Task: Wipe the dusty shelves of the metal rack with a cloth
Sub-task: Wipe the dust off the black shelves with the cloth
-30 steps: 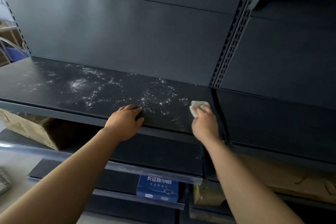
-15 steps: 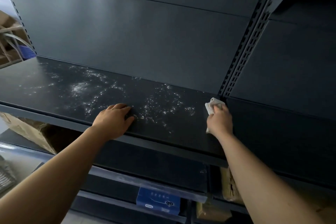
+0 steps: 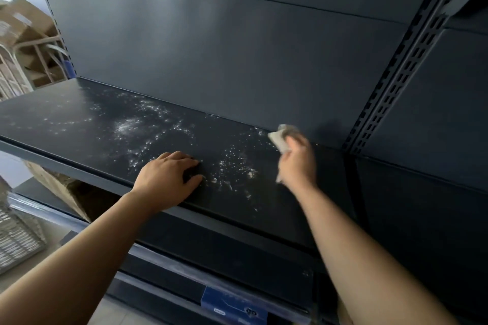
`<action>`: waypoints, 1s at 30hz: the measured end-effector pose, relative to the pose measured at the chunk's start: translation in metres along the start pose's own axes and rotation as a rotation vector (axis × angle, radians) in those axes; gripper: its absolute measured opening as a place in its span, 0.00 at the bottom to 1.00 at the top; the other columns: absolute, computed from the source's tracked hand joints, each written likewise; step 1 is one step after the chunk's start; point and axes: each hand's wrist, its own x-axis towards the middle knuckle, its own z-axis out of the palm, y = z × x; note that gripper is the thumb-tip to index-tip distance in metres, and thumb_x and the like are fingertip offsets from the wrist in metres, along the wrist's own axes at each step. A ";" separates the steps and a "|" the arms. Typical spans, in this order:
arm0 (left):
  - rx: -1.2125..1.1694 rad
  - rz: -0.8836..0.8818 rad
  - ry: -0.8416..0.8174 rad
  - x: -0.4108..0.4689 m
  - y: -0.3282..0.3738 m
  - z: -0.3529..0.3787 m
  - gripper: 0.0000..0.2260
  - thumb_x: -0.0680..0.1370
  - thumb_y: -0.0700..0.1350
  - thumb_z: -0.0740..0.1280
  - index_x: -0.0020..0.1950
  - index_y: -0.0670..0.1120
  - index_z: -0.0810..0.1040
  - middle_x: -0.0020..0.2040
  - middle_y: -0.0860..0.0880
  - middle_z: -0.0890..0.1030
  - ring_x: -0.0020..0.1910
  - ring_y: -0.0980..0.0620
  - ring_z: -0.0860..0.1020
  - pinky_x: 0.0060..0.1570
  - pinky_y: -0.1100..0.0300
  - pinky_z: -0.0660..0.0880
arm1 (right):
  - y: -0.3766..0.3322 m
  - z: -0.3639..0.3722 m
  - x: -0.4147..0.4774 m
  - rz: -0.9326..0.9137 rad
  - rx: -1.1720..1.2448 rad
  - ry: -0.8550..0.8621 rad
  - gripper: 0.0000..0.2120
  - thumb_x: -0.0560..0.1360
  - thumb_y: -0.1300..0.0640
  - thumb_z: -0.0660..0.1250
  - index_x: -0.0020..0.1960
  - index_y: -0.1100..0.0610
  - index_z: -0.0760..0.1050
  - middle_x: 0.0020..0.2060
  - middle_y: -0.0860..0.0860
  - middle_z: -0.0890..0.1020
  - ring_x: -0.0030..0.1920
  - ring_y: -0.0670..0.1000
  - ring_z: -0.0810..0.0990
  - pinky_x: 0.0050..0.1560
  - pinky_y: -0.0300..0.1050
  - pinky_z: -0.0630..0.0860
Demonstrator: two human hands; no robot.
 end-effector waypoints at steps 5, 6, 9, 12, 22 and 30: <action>-0.012 0.019 0.015 0.001 -0.002 0.002 0.22 0.77 0.62 0.60 0.69 0.56 0.72 0.67 0.56 0.73 0.67 0.52 0.69 0.61 0.55 0.71 | 0.050 -0.021 0.035 0.433 -0.242 -0.099 0.19 0.72 0.64 0.61 0.63 0.65 0.70 0.63 0.62 0.70 0.63 0.61 0.70 0.58 0.49 0.69; -0.011 0.023 0.019 0.002 -0.003 0.002 0.22 0.77 0.62 0.60 0.69 0.56 0.72 0.67 0.56 0.73 0.67 0.51 0.70 0.61 0.55 0.71 | 0.045 -0.013 0.039 0.419 -0.274 -0.126 0.20 0.72 0.64 0.61 0.65 0.65 0.69 0.65 0.61 0.69 0.63 0.61 0.70 0.59 0.49 0.70; -0.016 0.025 0.024 0.002 -0.005 0.003 0.22 0.76 0.62 0.60 0.68 0.57 0.73 0.67 0.56 0.73 0.66 0.52 0.70 0.61 0.55 0.72 | 0.016 0.019 0.044 0.294 -0.346 -0.207 0.25 0.73 0.62 0.61 0.70 0.62 0.64 0.70 0.57 0.64 0.66 0.59 0.68 0.63 0.46 0.70; -0.018 0.024 0.026 0.002 -0.006 0.004 0.22 0.77 0.63 0.59 0.69 0.57 0.72 0.67 0.57 0.72 0.66 0.53 0.70 0.61 0.55 0.72 | -0.019 0.051 0.045 0.101 -0.308 -0.354 0.26 0.74 0.65 0.57 0.73 0.60 0.62 0.74 0.55 0.59 0.71 0.58 0.64 0.69 0.46 0.64; -0.049 0.093 -0.043 0.009 -0.026 0.000 0.25 0.77 0.61 0.59 0.72 0.55 0.67 0.72 0.56 0.67 0.70 0.52 0.67 0.66 0.54 0.68 | -0.036 0.043 0.046 -0.015 -0.023 -0.152 0.19 0.72 0.68 0.58 0.61 0.61 0.76 0.63 0.59 0.76 0.60 0.60 0.76 0.57 0.44 0.71; 0.020 0.127 -0.079 0.017 -0.076 -0.015 0.28 0.76 0.64 0.57 0.74 0.54 0.64 0.74 0.54 0.65 0.73 0.50 0.62 0.72 0.51 0.61 | -0.041 0.060 0.013 0.091 -0.295 -0.219 0.21 0.74 0.64 0.59 0.67 0.59 0.71 0.71 0.56 0.66 0.68 0.59 0.68 0.65 0.45 0.66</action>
